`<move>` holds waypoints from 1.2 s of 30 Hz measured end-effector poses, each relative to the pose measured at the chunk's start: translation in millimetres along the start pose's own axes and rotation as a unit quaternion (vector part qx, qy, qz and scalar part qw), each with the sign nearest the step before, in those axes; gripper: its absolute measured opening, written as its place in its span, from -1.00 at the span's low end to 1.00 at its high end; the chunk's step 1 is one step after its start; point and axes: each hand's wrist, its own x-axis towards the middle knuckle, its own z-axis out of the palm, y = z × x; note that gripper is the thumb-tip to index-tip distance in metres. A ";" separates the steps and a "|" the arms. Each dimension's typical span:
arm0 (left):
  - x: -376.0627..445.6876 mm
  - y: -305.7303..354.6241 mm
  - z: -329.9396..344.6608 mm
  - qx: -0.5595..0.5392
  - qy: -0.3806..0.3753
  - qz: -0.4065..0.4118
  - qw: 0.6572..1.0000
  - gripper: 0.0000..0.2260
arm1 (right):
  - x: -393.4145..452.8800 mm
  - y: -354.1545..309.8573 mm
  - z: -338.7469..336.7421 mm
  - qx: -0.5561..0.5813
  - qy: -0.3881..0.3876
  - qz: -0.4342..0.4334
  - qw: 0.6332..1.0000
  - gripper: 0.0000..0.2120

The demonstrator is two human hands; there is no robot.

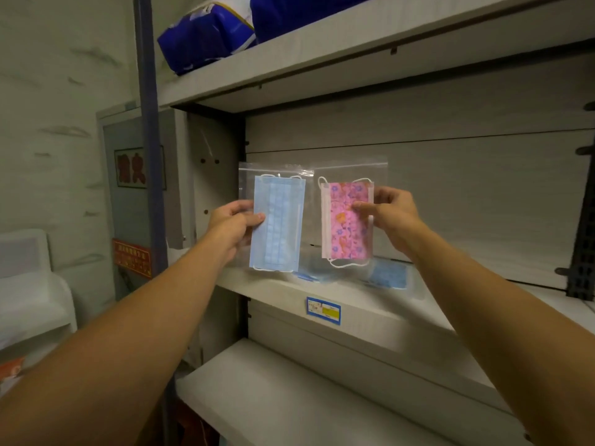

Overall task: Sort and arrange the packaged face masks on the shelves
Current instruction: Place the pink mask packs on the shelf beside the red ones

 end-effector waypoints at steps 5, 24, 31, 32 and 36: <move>45.6 -9.2 -4.7 -0.012 -0.031 -0.004 0.999 -0.72 | 22.9 12.4 20.6 0.009 0.024 -0.003 1.000 -0.85; 201.3 -78.7 58.0 -0.099 -0.284 -0.021 0.954 -0.79 | 48.0 71.7 44.5 0.056 0.206 -0.004 0.977 -0.82; 205.8 -96.8 84.1 -0.160 -0.329 -0.038 0.930 -0.81 | 61.4 66.3 18.9 0.078 0.214 -0.012 0.974 -0.74; 203.4 -100.7 85.9 -0.169 -0.338 -0.045 0.925 -0.81 | 64.8 67.9 18.0 0.081 0.213 -0.012 0.973 -0.69; 197.2 -110.5 87.6 -0.132 -0.387 -0.042 0.912 -0.81 | 66.4 83.4 11.1 0.118 0.202 -0.020 0.972 -0.71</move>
